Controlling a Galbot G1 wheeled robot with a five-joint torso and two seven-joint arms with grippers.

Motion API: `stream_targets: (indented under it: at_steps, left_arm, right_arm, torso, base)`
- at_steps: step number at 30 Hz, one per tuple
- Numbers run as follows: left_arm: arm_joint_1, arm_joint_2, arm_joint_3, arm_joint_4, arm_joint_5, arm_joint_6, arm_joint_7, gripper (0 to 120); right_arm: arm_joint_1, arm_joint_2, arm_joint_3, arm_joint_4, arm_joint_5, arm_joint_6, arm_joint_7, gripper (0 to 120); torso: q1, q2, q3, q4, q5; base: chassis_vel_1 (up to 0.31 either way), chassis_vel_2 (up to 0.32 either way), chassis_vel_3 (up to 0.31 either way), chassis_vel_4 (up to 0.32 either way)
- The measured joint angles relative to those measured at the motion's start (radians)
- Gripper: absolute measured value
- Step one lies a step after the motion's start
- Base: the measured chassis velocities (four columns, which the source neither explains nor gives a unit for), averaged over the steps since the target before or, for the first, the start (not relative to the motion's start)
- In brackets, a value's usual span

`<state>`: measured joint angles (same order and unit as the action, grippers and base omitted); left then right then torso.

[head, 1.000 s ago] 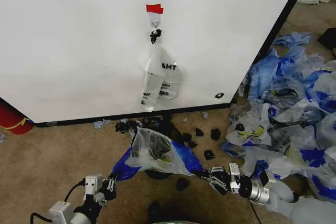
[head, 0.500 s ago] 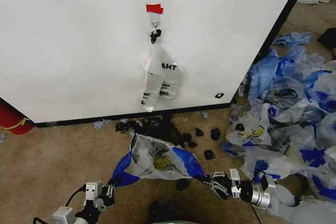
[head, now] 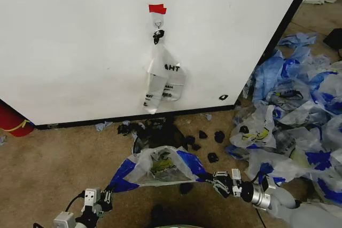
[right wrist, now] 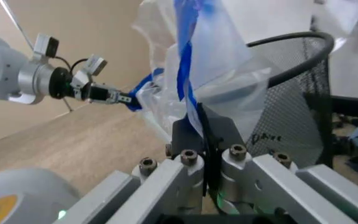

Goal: Pick up the garbage bag from the wall and place it over the trash bin.

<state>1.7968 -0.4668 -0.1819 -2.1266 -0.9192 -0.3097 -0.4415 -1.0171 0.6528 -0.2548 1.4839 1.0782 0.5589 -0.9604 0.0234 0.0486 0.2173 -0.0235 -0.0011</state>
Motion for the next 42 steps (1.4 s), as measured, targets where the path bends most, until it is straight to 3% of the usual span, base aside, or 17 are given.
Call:
stream_targets:
  at_steps: [23, 42]
  left_arm:
    - [-0.253, -0.047, 0.203, 0.061, -0.052, 0.001, -0.003, 0]
    - [-0.358, -0.058, 0.278, 0.087, -0.08, 0.009, -0.004, 0]
  right_arm:
    - [0.05, 0.02, 0.004, -0.054, 0.015, 0.015, 0.073, 0]
    - [0.09, 0.052, -0.019, -0.138, 0.009, 0.015, 0.079, 0]
  torso:
    - [0.0, 0.0, 0.0, 0.0, 0.0001]
    - [0.0, 0.0, 0.0, 0.0, 0.0001]
  base:
    - [0.0, 0.0, 0.0, 0.0]
    - [0.0, 0.0, 0.0, 0.0]
